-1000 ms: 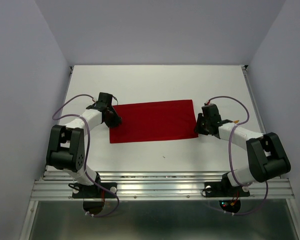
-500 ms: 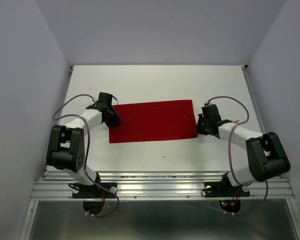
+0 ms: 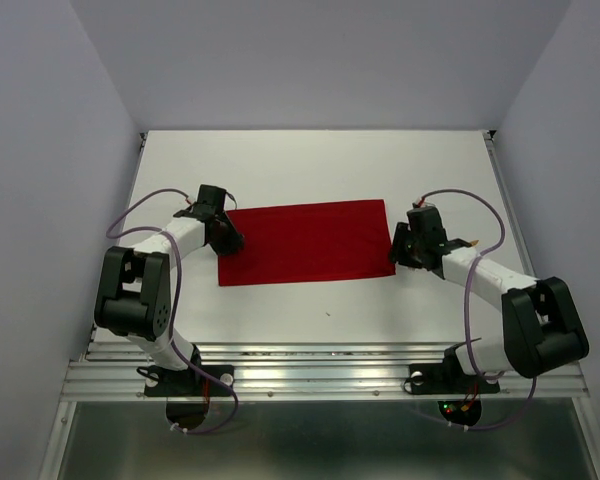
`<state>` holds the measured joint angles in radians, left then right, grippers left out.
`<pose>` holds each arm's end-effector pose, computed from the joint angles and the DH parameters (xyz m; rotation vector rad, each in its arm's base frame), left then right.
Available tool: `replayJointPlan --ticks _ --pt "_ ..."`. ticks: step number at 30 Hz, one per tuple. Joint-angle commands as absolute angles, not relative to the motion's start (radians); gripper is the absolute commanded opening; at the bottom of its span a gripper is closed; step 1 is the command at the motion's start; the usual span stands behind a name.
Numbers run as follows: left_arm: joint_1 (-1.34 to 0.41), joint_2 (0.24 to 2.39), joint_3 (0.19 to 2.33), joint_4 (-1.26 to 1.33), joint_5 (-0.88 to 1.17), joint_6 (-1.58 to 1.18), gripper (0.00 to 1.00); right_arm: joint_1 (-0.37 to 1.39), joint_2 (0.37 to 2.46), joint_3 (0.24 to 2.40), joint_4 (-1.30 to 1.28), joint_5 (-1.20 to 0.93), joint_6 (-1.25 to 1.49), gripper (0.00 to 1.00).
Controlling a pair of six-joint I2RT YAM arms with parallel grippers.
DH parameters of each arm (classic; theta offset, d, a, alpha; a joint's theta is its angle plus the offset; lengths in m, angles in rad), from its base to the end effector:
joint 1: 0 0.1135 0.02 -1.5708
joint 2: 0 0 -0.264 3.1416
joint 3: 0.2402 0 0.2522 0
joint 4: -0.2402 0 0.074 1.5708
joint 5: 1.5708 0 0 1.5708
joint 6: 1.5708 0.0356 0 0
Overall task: Fold the napkin into a case and place the utensils inside
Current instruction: Smooth out the rectangle-folded napkin at the center of the board.
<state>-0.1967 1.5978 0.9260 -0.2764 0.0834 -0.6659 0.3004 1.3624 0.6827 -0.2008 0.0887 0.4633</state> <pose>0.3133 -0.0655 0.1830 -0.5648 2.5119 -0.4439 0.2525 0.0749 0.1801 0.2393 2.4484 0.2283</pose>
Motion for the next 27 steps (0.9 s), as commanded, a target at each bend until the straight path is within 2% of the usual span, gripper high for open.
replayJointPlan --ticks 1,3,9,15,18,27 --pt "-0.202 1.597 0.973 -0.273 0.089 -0.647 0.3 0.293 1.411 0.701 -0.209 0.1 0.468 0.48" --pt "-0.202 1.6 0.979 -0.275 0.091 -0.644 0.3 0.293 1.446 0.703 -0.199 0.092 0.466 0.47" --pt "-0.202 1.601 0.979 -0.275 0.091 -0.644 0.3 0.293 1.459 0.699 -0.178 0.078 0.462 0.22" --pt "-0.202 1.6 0.973 -0.275 0.091 -0.649 0.3 0.293 1.425 0.696 -0.179 0.089 0.457 0.06" --pt "-0.202 1.598 0.971 -0.273 0.091 -0.649 0.3 0.293 1.408 0.703 -0.187 0.087 0.454 0.01" --pt "-0.202 1.597 0.968 -0.275 0.087 -0.65 0.3 0.293 1.284 0.71 -0.205 0.077 0.451 0.01"
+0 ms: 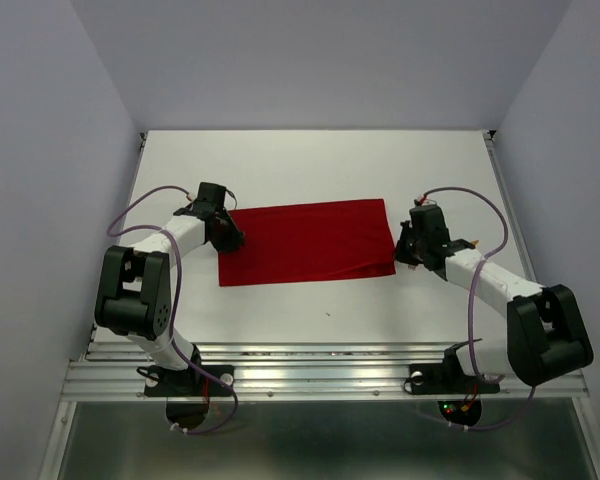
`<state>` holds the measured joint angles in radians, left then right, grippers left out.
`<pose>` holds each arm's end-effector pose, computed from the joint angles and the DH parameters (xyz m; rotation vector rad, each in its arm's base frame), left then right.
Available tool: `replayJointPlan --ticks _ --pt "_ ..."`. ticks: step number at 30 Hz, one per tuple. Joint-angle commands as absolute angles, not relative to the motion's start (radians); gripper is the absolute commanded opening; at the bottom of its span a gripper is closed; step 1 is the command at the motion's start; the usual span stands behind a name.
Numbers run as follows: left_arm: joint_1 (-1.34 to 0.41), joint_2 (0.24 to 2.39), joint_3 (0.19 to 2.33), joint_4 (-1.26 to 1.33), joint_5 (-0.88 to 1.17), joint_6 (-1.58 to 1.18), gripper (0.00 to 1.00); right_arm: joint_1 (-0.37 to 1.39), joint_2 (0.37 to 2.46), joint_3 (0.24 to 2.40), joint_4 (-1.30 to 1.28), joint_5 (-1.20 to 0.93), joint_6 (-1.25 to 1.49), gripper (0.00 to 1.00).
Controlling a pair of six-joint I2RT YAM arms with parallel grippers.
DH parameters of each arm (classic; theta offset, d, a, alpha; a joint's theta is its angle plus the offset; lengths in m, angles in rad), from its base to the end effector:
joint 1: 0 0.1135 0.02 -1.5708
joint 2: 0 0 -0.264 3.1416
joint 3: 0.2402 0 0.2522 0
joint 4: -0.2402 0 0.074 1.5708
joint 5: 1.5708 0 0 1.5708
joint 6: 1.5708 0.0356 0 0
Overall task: Fold the napkin into a case and place the utensils inside
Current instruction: Smooth out the rectangle-folded napkin at the center of the board.
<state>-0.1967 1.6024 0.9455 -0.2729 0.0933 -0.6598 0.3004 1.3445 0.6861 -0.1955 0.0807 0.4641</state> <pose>0.3175 -0.0667 0.1876 -0.5483 2.4985 -0.4612 0.2522 0.0751 0.1858 0.2359 2.4250 0.2492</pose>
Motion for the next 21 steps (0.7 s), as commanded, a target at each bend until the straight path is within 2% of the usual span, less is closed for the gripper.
replayJointPlan --ticks 1,10,16,17,18,21 --pt "-0.202 1.595 0.969 -0.276 0.089 -0.65 0.3 0.293 1.276 0.715 -0.212 0.074 0.449 0.01" --pt "-0.202 1.577 0.986 -0.298 0.069 -0.646 0.3 0.293 1.233 0.718 -0.365 -0.05 0.46 0.01" --pt "-0.202 1.598 0.971 -0.276 0.083 -0.657 0.3 0.293 1.307 0.666 -0.429 -0.086 0.489 0.01" --pt "-0.202 1.6 0.966 -0.272 0.084 -0.658 0.3 0.293 1.312 0.666 -0.437 -0.059 0.495 0.18" --pt "-0.202 1.6 0.965 -0.27 0.084 -0.658 0.3 0.293 1.307 0.669 -0.437 -0.051 0.495 0.26" --pt "-0.202 1.605 0.962 -0.27 0.081 -0.655 0.3 0.293 1.264 0.686 -0.43 -0.008 0.494 0.38"
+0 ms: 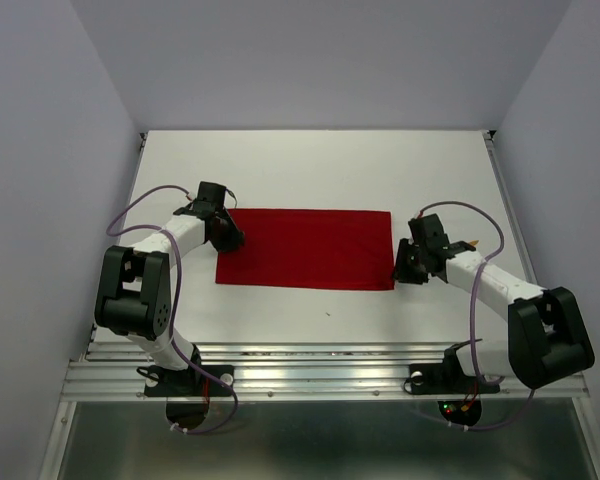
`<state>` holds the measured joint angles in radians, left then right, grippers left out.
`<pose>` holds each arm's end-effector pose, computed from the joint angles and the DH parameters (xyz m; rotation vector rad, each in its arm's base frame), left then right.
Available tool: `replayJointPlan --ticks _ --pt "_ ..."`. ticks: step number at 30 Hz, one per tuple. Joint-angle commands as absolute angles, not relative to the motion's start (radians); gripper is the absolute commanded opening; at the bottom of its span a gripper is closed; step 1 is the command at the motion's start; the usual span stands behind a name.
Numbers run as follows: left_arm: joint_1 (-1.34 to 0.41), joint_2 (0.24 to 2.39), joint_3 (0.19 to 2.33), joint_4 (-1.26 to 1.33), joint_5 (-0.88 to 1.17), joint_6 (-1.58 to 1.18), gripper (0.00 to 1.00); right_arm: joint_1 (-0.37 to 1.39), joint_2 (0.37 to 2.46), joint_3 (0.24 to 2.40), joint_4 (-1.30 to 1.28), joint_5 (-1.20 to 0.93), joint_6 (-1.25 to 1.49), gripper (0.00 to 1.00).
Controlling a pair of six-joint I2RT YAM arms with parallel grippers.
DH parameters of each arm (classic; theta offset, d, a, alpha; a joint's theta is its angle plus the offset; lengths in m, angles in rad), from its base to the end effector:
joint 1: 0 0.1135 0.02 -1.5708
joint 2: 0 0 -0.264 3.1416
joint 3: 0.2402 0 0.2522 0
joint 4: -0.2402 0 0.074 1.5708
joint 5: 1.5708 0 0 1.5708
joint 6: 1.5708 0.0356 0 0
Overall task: Fold the napkin into a case and place the utensils inside
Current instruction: Smooth out the rectangle-folded napkin at the center of the board.
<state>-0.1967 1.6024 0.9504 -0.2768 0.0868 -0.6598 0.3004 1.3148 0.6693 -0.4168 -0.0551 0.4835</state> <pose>0.3181 -0.0665 0.1888 -0.5505 2.4956 -0.4538 0.2270 0.0724 0.1738 0.2253 2.6633 0.3334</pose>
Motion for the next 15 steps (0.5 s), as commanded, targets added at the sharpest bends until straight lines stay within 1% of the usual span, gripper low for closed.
replayJointPlan --ticks 1,3,5,6,8,10,11,15 --pt "-0.202 1.606 0.963 -0.271 0.08 -0.653 0.3 0.293 1.258 0.693 -0.43 0.032 0.491 0.41" --pt "-0.202 1.618 0.966 -0.27 0.078 -0.653 0.3 0.293 1.25 0.721 -0.436 0.054 0.485 0.45" --pt "-0.202 1.628 0.969 -0.267 0.081 -0.653 0.3 0.293 1.253 0.738 -0.43 0.054 0.483 0.43" --pt "-0.202 1.634 0.969 -0.265 0.081 -0.653 0.3 0.293 1.255 0.742 -0.42 0.045 0.482 0.41" --pt "-0.202 1.646 0.969 -0.259 0.077 -0.658 0.3 0.302 1.258 0.746 -0.387 0.008 0.489 0.3" --pt "-0.202 1.654 0.969 -0.258 0.074 -0.66 0.3 0.302 1.264 0.744 -0.361 -0.046 0.495 0.28" --pt "-0.202 1.66 0.969 -0.256 0.074 -0.661 0.3 0.313 1.275 0.741 -0.345 -0.078 0.5 0.24" --pt "-0.202 1.684 0.966 -0.25 0.066 -0.666 0.3 0.331 1.328 0.724 -0.269 -0.1 0.515 0.23"
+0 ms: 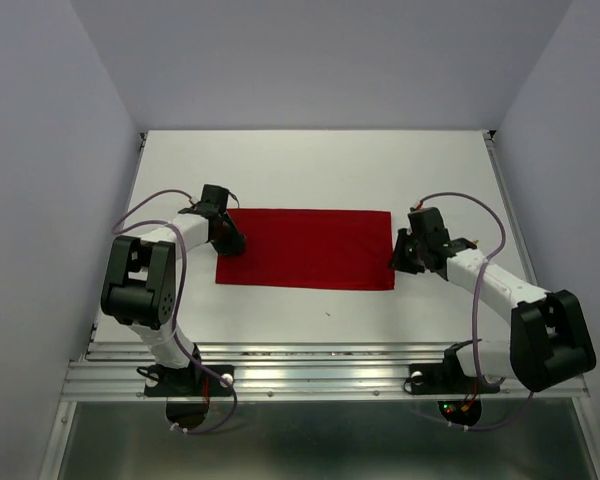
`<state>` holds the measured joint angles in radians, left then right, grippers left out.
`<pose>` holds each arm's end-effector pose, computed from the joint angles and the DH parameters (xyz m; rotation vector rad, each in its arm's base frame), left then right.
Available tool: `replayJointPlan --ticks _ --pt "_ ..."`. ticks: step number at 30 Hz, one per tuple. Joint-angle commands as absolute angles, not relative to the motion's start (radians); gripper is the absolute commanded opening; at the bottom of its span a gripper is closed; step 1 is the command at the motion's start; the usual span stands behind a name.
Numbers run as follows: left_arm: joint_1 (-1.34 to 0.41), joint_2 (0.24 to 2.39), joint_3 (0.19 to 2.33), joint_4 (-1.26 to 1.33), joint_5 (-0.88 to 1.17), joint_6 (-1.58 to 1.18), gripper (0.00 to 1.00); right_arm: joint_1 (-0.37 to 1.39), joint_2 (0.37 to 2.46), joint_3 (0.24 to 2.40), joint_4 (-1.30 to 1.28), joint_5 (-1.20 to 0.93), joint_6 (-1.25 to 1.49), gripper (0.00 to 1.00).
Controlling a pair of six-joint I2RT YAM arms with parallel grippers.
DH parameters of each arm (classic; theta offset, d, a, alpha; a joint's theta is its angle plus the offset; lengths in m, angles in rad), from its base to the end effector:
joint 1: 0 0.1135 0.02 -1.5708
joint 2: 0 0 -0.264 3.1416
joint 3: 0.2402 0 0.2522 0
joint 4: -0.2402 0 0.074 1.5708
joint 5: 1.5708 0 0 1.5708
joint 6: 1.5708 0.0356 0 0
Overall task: Fold the napkin into a case and place the utensils inside
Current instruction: Smooth out the rectangle-folded napkin at the center of the board.
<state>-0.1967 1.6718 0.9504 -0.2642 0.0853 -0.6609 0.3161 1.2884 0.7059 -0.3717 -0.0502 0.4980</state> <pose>0.3237 -0.0676 0.1682 -0.5679 2.5489 -0.4284 0.2345 0.0786 0.1930 0.2128 2.5595 0.3830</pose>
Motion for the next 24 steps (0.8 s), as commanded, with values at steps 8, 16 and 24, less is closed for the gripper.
replayJointPlan --ticks 8,16,24 --pt "-0.187 1.661 0.894 -0.247 0.025 -0.709 0.3 0.331 1.474 0.713 -0.195 0.027 0.486 0.22" --pt "-0.187 1.569 0.789 -0.239 0.025 -0.736 0.3 0.331 1.646 0.876 -0.196 0.161 0.362 0.22" --pt "-0.187 1.502 0.9 -0.298 -0.025 -0.713 0.31 0.331 1.724 1.113 -0.212 0.132 0.351 0.26"
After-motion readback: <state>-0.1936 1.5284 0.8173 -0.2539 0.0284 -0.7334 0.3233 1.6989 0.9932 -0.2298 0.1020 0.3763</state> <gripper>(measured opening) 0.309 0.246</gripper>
